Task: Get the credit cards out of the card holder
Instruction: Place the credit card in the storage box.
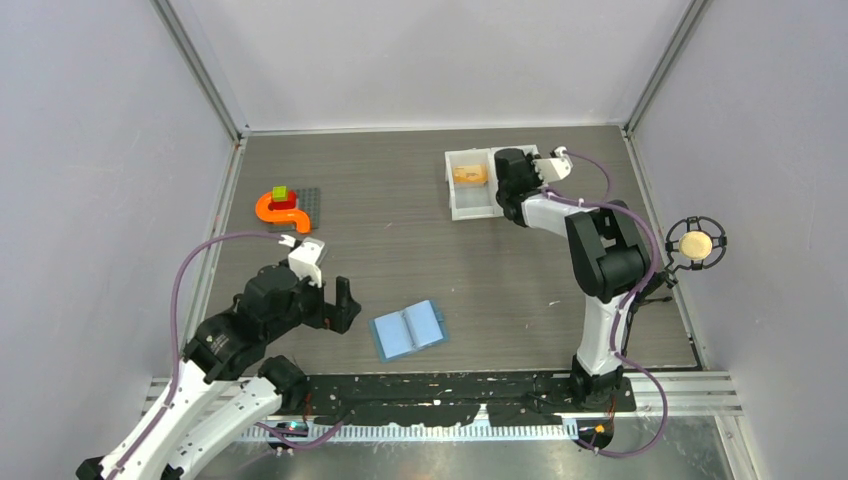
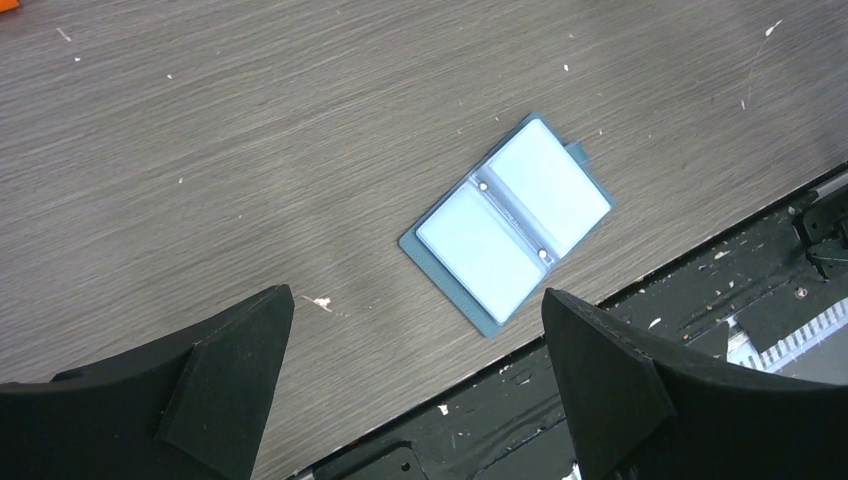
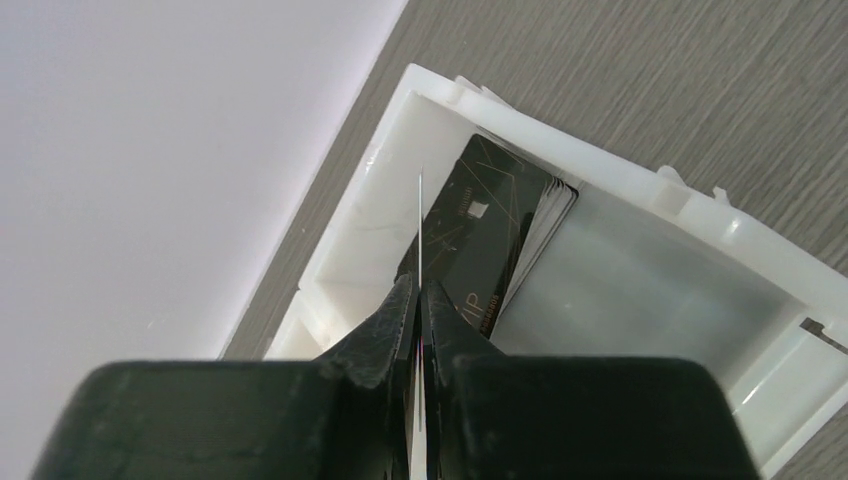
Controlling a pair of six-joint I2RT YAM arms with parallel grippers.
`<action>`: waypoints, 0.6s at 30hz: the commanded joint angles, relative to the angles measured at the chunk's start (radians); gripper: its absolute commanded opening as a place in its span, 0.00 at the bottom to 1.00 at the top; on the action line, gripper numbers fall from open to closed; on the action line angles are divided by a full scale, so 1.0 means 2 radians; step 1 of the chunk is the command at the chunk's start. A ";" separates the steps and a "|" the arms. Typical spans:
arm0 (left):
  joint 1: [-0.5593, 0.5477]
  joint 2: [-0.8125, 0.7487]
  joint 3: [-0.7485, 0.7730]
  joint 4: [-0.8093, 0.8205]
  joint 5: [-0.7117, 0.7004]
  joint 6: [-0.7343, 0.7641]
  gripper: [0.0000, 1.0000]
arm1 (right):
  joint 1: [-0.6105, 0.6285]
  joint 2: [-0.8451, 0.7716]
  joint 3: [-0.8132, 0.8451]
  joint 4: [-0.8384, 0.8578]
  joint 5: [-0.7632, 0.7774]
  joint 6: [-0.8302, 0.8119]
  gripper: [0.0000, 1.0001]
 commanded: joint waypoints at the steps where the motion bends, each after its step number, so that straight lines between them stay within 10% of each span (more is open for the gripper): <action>1: 0.002 0.013 0.000 0.014 0.007 0.009 1.00 | 0.001 0.012 0.027 -0.013 0.018 0.037 0.11; 18: 0.002 0.004 0.000 0.013 0.002 0.009 1.00 | -0.010 0.041 0.074 -0.067 -0.003 0.017 0.23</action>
